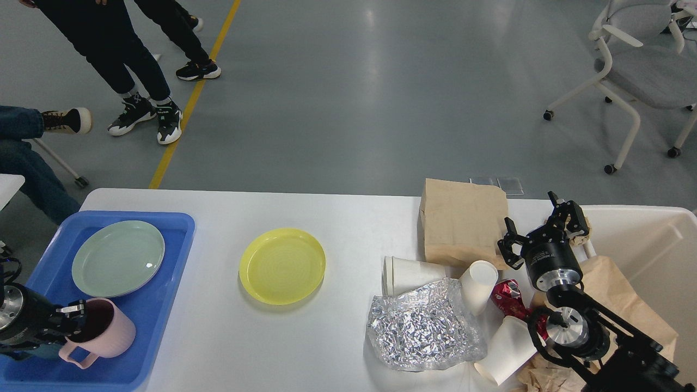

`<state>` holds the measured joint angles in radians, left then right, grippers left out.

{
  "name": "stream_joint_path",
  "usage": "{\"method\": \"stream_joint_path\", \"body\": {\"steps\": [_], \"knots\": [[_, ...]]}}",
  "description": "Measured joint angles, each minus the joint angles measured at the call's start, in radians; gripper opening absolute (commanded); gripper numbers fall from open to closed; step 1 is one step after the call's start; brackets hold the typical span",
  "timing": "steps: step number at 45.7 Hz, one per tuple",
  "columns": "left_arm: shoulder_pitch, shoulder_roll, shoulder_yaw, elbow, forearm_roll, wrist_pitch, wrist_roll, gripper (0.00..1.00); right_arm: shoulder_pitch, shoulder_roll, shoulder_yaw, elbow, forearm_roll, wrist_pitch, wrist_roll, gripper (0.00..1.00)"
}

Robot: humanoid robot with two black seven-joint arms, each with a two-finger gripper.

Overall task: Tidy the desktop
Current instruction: 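Carry the pink mug into the blue tray and release it, then lift the left gripper and move it toward the yellow plate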

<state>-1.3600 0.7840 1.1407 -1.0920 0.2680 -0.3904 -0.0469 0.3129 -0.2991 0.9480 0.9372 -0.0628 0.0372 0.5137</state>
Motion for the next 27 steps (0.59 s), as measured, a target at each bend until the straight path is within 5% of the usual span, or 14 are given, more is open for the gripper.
{"method": "stream_joint_path", "body": {"steps": [14,27], "knots": [[-0.032,0.012,0.016,-0.007,0.000,-0.006,0.003,0.95,0.000,0.000,0.000,0.000,0.000,0.000,0.000,1.00],[-0.299,0.050,0.199,-0.081,0.000,-0.182,-0.008,0.95,0.000,0.000,0.000,0.000,0.000,0.000,0.000,1.00]]}}
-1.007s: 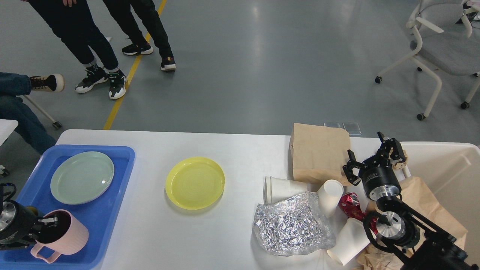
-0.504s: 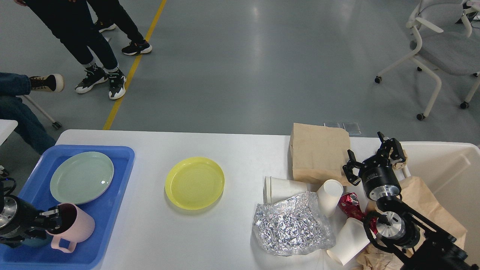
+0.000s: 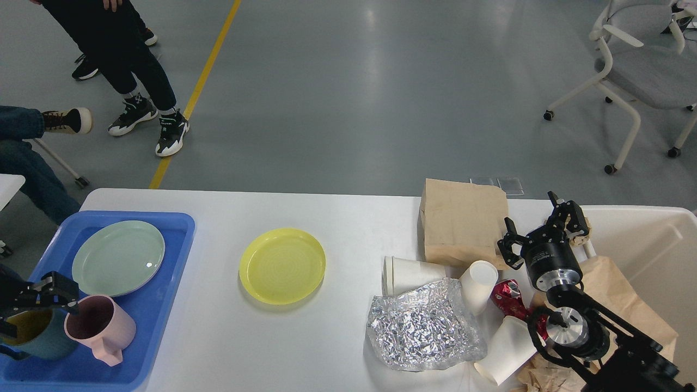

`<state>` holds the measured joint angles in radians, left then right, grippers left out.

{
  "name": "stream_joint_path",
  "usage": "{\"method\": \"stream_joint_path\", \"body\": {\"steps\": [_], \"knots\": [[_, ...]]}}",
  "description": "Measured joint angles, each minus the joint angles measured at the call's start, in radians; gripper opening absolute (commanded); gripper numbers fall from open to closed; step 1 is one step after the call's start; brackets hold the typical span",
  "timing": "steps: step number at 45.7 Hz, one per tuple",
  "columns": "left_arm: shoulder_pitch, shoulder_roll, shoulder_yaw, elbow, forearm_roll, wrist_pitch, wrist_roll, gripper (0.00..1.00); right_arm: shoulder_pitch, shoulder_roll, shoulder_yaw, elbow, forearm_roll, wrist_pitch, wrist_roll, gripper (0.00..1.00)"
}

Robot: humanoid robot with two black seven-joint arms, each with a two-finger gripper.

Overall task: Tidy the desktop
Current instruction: 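Lift the left gripper and move it toward the yellow plate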

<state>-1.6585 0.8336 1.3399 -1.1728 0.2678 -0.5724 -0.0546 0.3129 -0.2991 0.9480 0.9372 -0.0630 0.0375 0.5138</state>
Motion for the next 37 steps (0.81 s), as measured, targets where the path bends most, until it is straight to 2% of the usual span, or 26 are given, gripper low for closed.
{"method": "stream_joint_path", "body": {"steps": [9,14,24,37], "knots": [[-0.239,-0.016,0.136,-0.086,-0.001,-0.134,0.001,0.95,0.000,0.000,0.000,0.001,0.000,0.000,0.000,1.00],[-0.415,-0.066,0.208,-0.142,-0.015,-0.198,-0.002,0.95,0.000,0.000,0.000,0.002,0.000,0.000,0.000,1.00],[-0.725,-0.254,0.334,-0.305,-0.117,-0.216,-0.008,0.94,0.000,0.000,0.000,0.002,0.001,0.000,0.000,1.00],[-1.006,-0.525,0.284,-0.525,-0.345,-0.210,-0.007,0.93,0.000,0.000,0.000,0.000,0.001,0.000,0.000,1.00]]}}
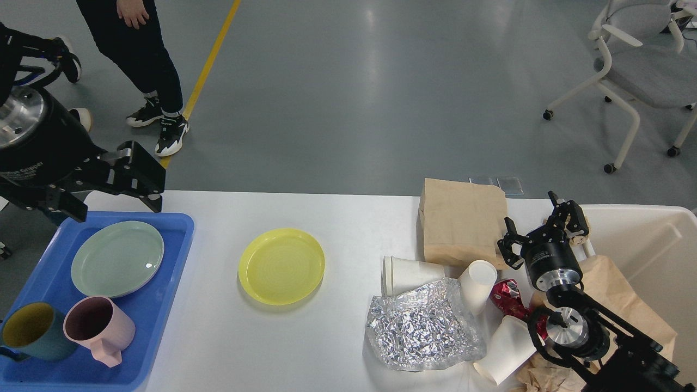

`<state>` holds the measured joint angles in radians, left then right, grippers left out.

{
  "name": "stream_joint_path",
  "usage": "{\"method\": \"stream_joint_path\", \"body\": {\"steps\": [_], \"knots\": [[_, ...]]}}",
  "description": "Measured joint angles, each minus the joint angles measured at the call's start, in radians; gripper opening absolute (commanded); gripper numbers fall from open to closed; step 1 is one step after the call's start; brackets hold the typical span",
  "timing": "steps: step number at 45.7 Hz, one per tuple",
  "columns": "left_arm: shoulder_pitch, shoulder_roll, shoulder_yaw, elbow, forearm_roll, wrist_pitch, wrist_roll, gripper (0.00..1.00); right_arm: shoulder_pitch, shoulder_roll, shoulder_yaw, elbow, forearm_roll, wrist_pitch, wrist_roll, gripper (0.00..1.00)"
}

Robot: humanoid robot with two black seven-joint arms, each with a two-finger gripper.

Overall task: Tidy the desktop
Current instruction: 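Lift the left gripper and move it toward the yellow plate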

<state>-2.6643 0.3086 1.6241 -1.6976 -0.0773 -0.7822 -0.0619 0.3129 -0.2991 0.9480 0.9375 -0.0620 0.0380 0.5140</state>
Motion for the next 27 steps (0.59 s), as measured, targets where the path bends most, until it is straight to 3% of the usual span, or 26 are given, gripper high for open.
{"method": "stream_joint_path", "body": {"steps": [10,27], "knots": [[-0.065,-0.081,-0.039,-0.061,-0.110,0.002,0.002,0.93,0.000,0.000,0.000,0.000,0.000,-0.001,0.000,1.00],[0.224,-0.085,-0.068,0.029,-0.200,0.081,-0.015,0.95,0.000,0.000,0.000,0.001,-0.001,-0.001,0.000,1.00]]}}
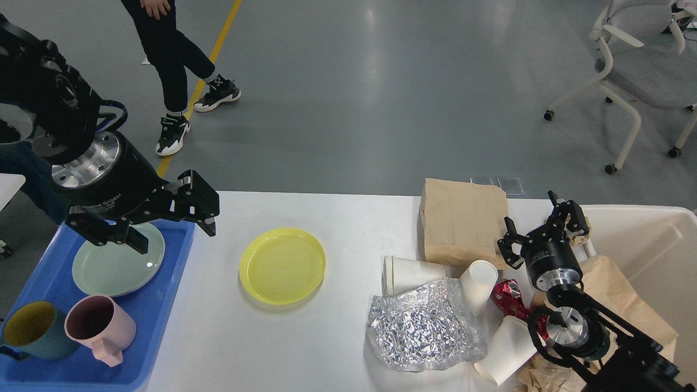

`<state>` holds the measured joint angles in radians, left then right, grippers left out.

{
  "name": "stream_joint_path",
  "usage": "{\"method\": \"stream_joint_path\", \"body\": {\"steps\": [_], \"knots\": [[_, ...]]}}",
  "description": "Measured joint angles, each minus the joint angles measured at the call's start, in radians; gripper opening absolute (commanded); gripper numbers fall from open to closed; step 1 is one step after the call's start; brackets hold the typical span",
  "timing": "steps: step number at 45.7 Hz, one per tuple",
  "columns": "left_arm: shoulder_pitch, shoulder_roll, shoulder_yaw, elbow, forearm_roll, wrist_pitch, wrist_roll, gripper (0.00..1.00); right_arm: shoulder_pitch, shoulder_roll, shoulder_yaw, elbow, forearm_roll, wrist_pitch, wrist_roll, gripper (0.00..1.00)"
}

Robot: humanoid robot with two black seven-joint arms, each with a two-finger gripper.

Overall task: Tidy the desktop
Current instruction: 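Lift the left gripper and move it toward the yellow plate, then grasp the edge of the yellow plate with the left gripper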

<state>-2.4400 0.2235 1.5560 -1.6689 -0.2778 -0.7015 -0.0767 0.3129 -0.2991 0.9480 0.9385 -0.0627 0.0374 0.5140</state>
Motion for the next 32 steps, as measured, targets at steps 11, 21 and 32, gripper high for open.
{"method": "stream_joint_path", "body": {"steps": [11,21,32], "knots": [[0.363,-0.033,-0.081,0.161,-0.169,0.193,0.009,0.93,0.000,0.000,0.000,0.001,0.000,0.000,0.000,1.00],[0.690,-0.090,-0.164,0.334,-0.399,0.530,0.068,0.94,0.000,0.000,0.000,0.001,0.001,0.000,0.000,1.00],[0.943,-0.100,-0.329,0.567,-0.395,0.583,0.125,0.94,0.000,0.000,0.000,0.000,0.000,0.000,0.000,1.00]]}}
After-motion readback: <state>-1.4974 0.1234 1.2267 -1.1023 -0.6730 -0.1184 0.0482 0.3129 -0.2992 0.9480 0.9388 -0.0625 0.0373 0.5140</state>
